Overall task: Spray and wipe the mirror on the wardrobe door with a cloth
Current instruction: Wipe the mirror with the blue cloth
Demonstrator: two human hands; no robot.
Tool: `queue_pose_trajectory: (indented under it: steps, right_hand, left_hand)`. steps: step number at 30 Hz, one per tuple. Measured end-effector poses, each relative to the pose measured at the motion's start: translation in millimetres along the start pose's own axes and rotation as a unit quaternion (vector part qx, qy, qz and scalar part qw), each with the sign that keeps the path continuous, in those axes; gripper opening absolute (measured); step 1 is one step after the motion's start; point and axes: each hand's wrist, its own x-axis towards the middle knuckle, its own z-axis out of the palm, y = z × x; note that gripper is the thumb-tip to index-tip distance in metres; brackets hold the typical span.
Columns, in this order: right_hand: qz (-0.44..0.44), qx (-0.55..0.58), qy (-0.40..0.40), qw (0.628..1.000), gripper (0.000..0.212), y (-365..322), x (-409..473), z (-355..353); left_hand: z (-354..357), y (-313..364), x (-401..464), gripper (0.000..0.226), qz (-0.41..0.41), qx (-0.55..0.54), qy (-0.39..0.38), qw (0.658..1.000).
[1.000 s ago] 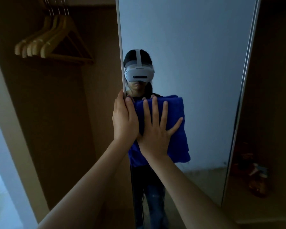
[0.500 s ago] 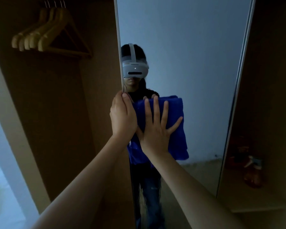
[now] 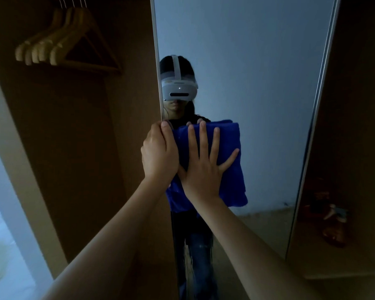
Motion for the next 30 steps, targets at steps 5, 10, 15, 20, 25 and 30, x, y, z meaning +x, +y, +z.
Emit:
queue_pose_trajectory:
  steps: [5, 10, 15, 20, 25, 30]
  right_hand:
    - [-0.007, 0.002, -0.008, 1.0, 0.08, 10.3, -32.0, 10.5]
    - [0.001, 0.003, -0.021, 1.0, 0.077, 8.5, -32.8, 8.5]
    - [0.021, 0.019, -0.007, 1.0, 0.074, -0.4, 12.3, -10.7]
    - [0.004, 0.021, 0.025, 0.999, 0.074, -5.9, 62.9, -30.0]
    - [0.001, 0.012, 0.026, 1.0, 0.075, -4.1, 34.9, -19.8]
    - [-0.004, 0.001, -0.019, 1.0, 0.082, 2.9, -25.8, 3.3]
  left_hand:
    - [0.0, -3.2, -3.6, 0.041, -0.001, 0.004, 0.001, 1.0]
    - [0.7, -3.5, -9.2, 0.041, -0.017, 0.011, 0.012, 1.0]
    - [1.0, -2.8, -10.1, 0.038, -0.031, 0.015, 0.008, 0.999]
    - [-0.7, -2.4, -12.0, 0.042, -0.023, 0.021, -0.002, 0.999]
    - [-1.7, -2.4, -15.5, 0.042, -0.016, 0.028, -0.001, 0.999]
    - [-3.8, 2.1, -18.6, 0.041, -0.016, 0.054, -0.004, 0.998]
